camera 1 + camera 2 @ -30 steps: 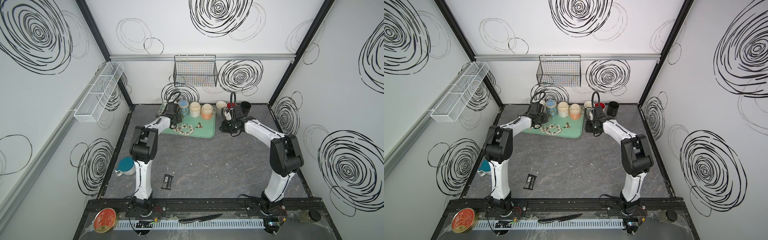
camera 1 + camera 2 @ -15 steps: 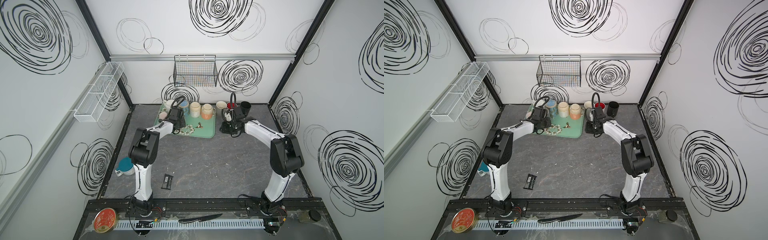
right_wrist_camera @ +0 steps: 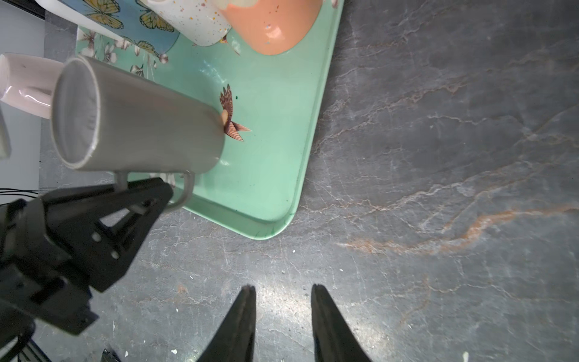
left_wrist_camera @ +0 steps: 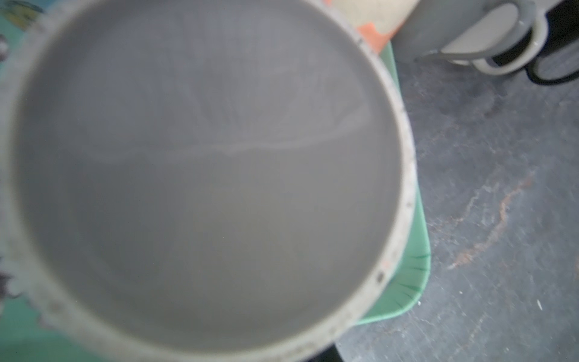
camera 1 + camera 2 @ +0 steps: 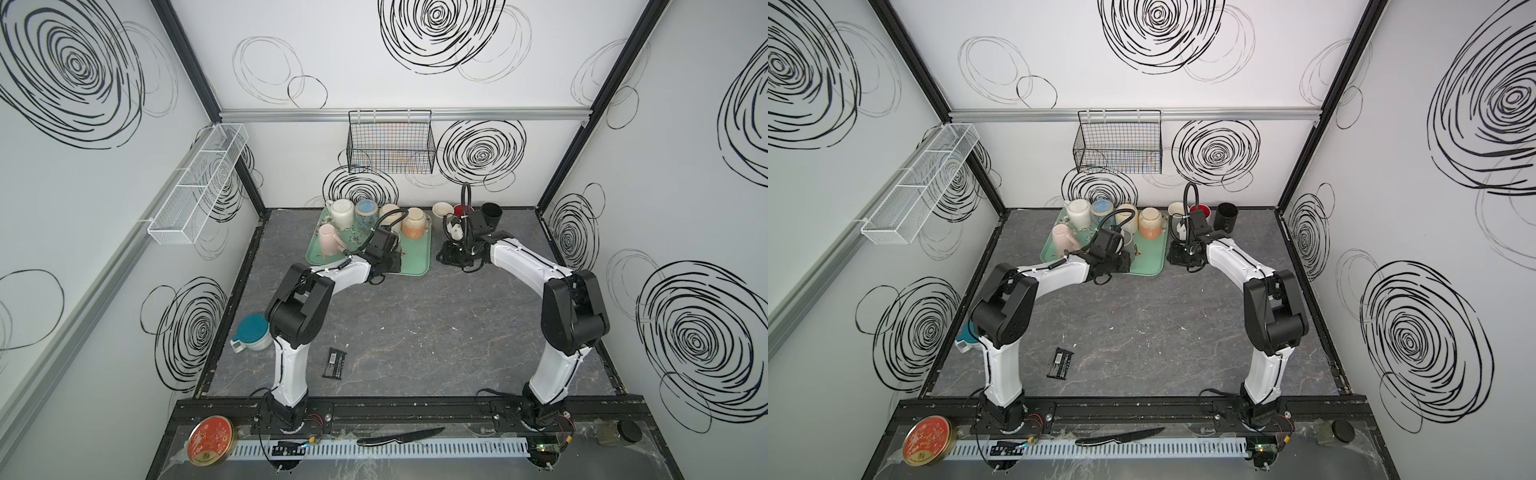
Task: Turn the mug right side up
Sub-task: Move the mug to the tray.
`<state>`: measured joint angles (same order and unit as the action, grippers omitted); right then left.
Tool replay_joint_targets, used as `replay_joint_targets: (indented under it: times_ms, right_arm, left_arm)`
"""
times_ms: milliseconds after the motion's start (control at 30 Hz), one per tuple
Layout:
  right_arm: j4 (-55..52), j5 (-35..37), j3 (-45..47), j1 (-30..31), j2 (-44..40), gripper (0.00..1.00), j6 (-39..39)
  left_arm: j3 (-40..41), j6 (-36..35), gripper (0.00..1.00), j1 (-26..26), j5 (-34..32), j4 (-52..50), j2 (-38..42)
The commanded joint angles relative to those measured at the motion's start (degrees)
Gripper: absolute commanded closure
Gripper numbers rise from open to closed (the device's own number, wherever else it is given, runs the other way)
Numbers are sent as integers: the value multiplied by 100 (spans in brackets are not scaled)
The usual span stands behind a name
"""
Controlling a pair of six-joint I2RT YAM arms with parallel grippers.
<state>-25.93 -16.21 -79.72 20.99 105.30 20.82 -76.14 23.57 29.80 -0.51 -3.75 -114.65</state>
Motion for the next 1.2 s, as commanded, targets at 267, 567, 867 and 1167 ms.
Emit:
replay_joint_targets:
  times_ms: [267,567,867,1167]
  right_arm:
    - [411,-620,255,128,290,65,586]
    - [592,-612,411,289,243,65,667]
    - [627,-555,574,286,141,65,663]
    - [642,-524,575,260,169,65,652]
  left_arm:
    - [313,-33,56,-26,-507,-272,451]
    - [243,-73,49,-10,-994,-592,713]
    - [-354,-573,48,-18,-730,-701,484]
    - [-505,-652,50,-120,-506,-654,183]
